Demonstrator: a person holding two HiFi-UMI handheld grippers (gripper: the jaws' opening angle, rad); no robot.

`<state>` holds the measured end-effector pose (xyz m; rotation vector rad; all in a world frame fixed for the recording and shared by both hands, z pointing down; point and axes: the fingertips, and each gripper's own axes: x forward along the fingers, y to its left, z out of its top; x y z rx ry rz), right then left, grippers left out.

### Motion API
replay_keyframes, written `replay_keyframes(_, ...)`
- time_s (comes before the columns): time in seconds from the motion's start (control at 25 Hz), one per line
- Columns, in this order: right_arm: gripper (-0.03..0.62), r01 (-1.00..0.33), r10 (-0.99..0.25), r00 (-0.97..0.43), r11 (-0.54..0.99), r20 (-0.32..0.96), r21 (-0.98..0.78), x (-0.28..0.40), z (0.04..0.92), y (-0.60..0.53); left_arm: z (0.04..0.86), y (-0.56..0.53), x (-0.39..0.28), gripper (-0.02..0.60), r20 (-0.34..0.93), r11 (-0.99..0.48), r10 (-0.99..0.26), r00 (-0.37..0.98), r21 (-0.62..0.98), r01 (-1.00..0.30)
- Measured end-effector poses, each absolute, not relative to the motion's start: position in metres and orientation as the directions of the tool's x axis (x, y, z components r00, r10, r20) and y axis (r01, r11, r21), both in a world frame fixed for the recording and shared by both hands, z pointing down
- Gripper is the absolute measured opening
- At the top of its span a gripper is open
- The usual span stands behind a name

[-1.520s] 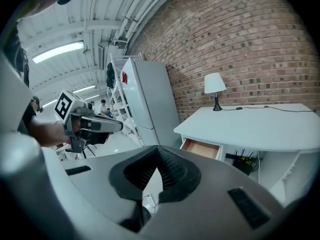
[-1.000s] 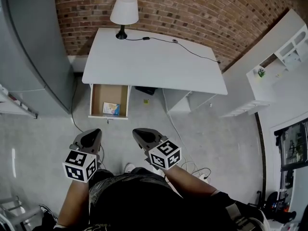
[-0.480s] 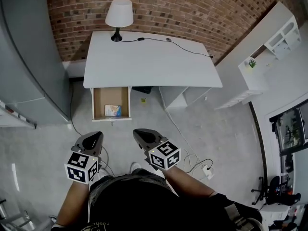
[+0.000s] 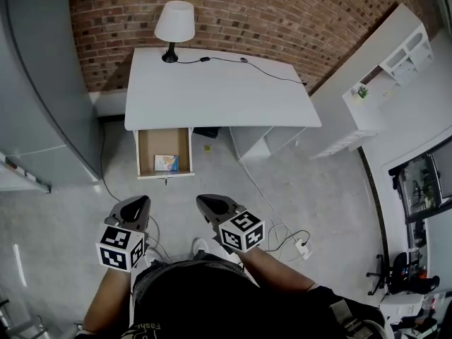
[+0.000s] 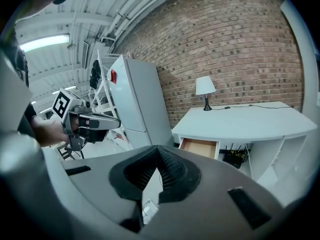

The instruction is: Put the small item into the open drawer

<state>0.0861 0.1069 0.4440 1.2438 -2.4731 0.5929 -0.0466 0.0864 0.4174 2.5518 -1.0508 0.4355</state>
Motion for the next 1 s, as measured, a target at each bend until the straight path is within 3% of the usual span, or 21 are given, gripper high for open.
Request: replay_keyframes(1.0, 0.003, -0.791, -0.658, -0.600, 0.572, 0.455, -0.218, 0.072, 0.446, 0.109, 0.411, 0.081, -0.048, 0.018, 0.389, -0.669, -0.625, 0.677, 0.180, -0.721)
